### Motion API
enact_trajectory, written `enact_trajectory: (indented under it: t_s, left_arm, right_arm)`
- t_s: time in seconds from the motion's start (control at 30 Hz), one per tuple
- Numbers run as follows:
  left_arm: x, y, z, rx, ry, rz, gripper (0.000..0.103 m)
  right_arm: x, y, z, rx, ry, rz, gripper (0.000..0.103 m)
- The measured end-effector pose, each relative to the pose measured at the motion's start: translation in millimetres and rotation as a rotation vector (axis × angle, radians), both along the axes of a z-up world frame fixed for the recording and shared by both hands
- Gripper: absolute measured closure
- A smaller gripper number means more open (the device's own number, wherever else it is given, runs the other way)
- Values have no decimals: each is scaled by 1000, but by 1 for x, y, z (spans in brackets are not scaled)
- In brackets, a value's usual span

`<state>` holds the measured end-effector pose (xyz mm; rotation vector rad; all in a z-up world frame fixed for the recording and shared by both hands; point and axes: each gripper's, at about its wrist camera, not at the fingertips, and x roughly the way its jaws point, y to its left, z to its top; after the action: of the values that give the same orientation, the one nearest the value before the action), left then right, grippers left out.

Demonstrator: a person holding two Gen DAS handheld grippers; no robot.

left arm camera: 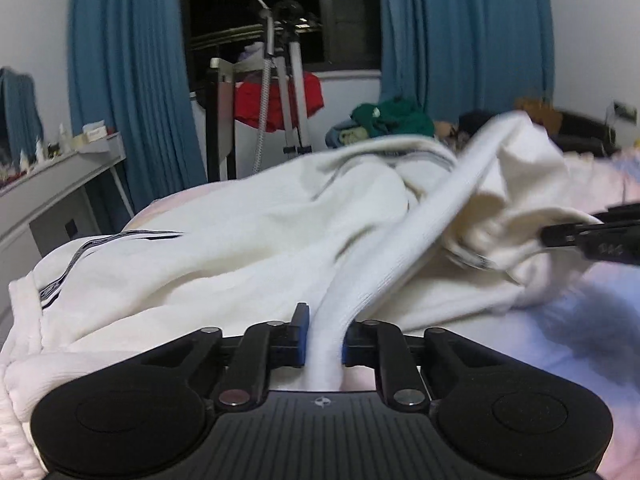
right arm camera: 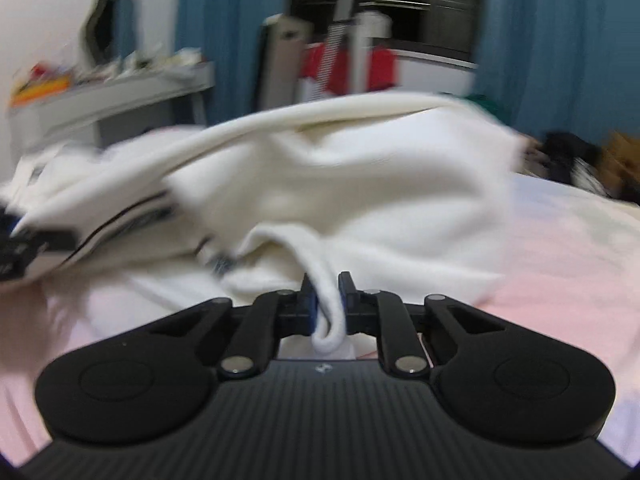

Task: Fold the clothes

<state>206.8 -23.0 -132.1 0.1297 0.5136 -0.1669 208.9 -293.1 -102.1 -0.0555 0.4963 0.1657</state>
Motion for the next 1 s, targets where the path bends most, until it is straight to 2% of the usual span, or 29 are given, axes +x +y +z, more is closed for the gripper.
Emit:
enact_trajectory:
  t_s: [0.27,0.37,0.47,0.57,0.67,0.73,0.83,1.0]
  left_arm:
    - [-38,18,32,-25,12,-42,91]
    - [-48,27,38,-39,22,-62,91]
    - [-56,28,38,-26,25,-92,90]
    - [-55,24,30,-3,35,-103,90]
    - [-53,19,24,17,44,-99,90]
    - [-53,15,22,38,47,-98,90]
    - [-55,10,19,74,53,-103,90]
    - [-50,4,17,104,72,-83,90]
  right_arm:
    - [-36,-122,40,130,-58,-441,90]
    - [-49,-172,43,205,-58,-492,90]
    - [-70,-192,37,241,-19,-469,90]
    - [-90,-182,37,260,-21,-380,90]
    - [-115,-168,55,271,-59,-289,89]
    - [-134,-159,67,241,-110,-219,89]
    - [-161,-152,70,200,-151,-167,90]
    - [-192,-158,63,217,-190,-109,90]
